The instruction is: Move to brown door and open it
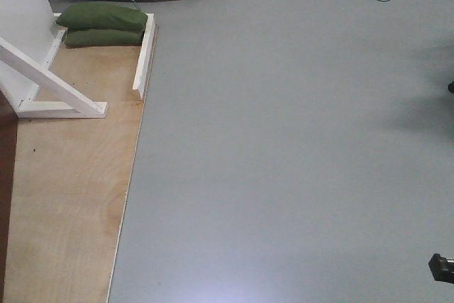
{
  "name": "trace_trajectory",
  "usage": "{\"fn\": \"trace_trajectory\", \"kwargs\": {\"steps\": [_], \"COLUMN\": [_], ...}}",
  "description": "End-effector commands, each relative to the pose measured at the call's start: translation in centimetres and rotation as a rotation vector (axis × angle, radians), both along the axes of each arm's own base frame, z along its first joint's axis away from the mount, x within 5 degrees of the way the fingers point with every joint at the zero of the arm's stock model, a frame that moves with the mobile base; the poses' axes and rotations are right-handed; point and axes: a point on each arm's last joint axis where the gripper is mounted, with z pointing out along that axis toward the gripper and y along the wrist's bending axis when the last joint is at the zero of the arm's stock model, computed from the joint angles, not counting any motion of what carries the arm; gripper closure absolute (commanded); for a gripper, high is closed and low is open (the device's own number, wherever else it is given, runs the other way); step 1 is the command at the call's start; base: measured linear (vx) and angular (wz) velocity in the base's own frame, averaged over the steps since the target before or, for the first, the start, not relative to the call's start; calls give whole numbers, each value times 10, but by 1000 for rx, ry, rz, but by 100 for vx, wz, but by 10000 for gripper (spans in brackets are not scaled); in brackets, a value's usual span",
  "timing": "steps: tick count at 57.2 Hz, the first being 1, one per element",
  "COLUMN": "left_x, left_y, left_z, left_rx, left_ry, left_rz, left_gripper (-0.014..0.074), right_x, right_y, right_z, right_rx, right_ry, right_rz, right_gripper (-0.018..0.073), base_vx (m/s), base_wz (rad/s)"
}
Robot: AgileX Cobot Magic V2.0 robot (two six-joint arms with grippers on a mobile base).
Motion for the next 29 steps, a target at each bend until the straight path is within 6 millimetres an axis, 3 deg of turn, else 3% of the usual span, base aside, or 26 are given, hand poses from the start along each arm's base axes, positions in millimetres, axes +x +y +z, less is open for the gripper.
{"fn": "trace_trajectory", "kwargs": {"steps": [1, 6, 17, 24, 29], "left_x": [-8, -14, -14, -1, 20], "left_y": [-1, -2, -2, -2, -2], "left_z": [36, 60, 137, 180, 198], "left_rx": [-49, -63, -69, -69, -83], "left_ry": [-108, -114, -200, -227, -235], "left_rz": [-6, -15, -21, -21, -20], "left_gripper": [600, 600, 600, 600, 600], "right_x": [1, 1, 1, 1, 1], "right_y": [-1, -1, -1, -1, -1], "right_z": [6, 6, 6, 6, 6], "right_rx": [-22, -22, -22, -22, -22], "right_ry": [-88, -88, -88, -88, -88], "right_rz": [-6, -6, -6, -6, -6], "right_gripper": [559, 559, 559, 559, 559], "base_vx": [0, 0, 0, 0, 0], "base_wz": [0, 0, 0, 0, 0]}}
